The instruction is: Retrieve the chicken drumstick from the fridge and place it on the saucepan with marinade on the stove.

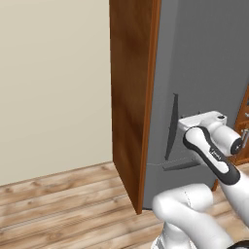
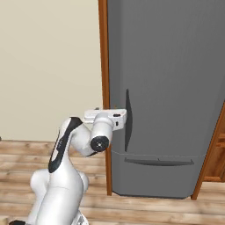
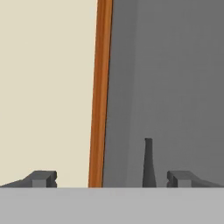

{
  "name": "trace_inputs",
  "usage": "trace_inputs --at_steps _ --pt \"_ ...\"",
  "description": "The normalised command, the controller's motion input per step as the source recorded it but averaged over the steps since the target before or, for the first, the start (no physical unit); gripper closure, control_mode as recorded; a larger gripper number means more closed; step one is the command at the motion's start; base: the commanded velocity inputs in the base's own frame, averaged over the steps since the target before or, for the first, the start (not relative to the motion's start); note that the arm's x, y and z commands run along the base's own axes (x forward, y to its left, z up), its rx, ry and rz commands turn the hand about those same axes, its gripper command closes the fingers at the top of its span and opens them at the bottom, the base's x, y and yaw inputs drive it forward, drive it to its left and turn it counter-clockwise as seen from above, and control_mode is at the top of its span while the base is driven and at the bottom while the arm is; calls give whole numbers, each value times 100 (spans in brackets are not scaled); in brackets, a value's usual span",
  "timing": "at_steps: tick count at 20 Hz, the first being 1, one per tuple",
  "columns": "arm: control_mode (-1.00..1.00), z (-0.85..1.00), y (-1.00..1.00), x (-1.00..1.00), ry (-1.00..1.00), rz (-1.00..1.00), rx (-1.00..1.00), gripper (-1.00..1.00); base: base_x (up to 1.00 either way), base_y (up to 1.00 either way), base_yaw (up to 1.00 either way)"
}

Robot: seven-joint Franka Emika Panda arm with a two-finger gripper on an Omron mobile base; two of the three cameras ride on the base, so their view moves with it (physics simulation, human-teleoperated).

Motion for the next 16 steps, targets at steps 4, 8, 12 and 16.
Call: trace_inputs --at_steps 4,8,12,16 --pt "-100 0 -23 35 -7 6 2 -100 0 0 0" --pt "-100 0 -16 31 -5 3 3 -100 0 0 0" --pt "-100 0 -9 24 -2 0 2 -100 0 0 0" --pt "-100 0 0 20 0 0 0 -100 0 0 0"
